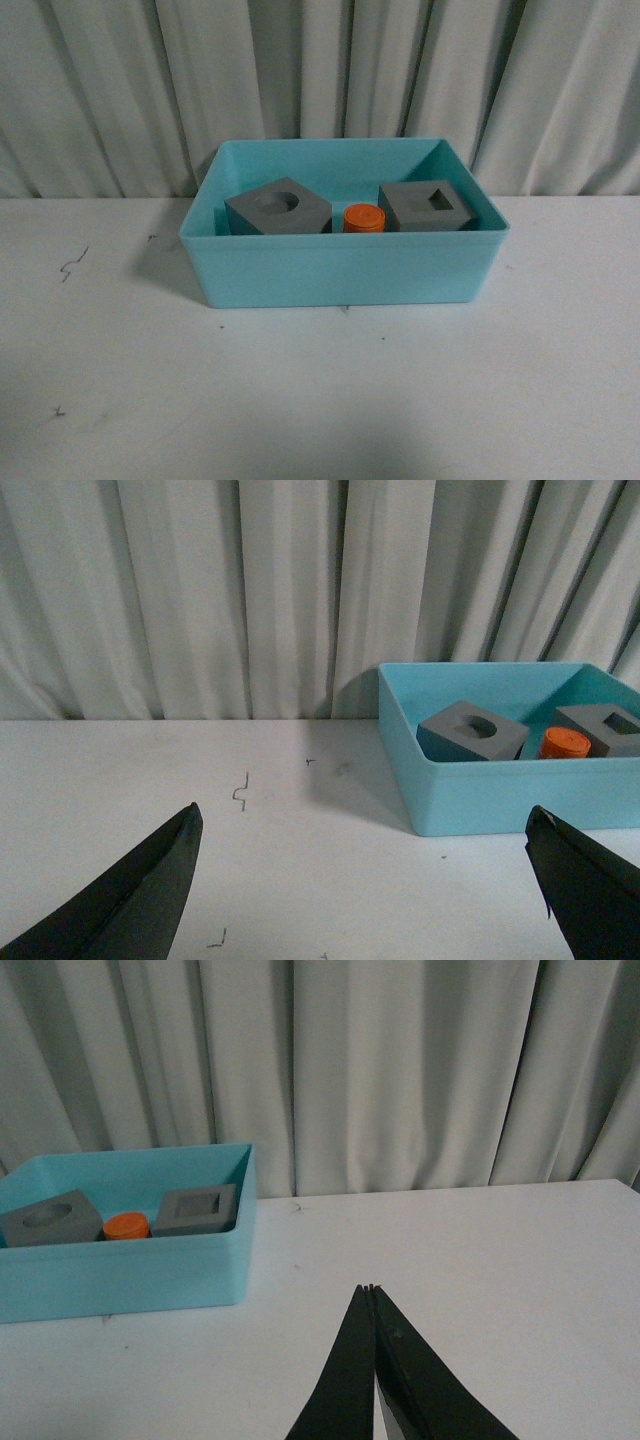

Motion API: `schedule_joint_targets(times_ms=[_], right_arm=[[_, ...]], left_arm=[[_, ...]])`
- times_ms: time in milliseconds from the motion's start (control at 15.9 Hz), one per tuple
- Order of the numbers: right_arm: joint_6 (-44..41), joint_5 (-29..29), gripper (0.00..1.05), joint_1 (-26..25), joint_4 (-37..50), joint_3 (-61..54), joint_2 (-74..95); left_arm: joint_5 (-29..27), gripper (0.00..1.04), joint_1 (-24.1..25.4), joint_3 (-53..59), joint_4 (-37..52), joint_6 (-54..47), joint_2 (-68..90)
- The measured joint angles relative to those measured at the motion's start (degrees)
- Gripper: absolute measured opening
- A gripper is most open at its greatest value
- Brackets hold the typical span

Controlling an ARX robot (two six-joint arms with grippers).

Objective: Place gray and orange parts in blue box

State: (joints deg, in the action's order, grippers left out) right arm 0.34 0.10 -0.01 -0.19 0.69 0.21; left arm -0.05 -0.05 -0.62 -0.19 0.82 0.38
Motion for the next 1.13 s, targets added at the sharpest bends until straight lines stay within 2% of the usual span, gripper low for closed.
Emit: schedule_joint_targets(times_ms=[565, 1067, 1130], right_arm=[[-0.04, 0.0, 0.03, 0.0, 0.0, 0.0, -0.02], [-0.02, -0.02, 0.99, 0.0, 0.0, 0.0, 0.0], [-0.02, 0.0, 0.97, 0.0, 0.0, 0.0, -0.02]], left_arm=[[0.02, 0.98, 0.0, 0.0, 0.0, 0.0, 0.0], [0.02, 0.98, 0.0, 0.0, 0.0, 0.0, 0.0], [0.02, 0.98, 0.0, 0.0, 0.0, 0.0, 0.0]])
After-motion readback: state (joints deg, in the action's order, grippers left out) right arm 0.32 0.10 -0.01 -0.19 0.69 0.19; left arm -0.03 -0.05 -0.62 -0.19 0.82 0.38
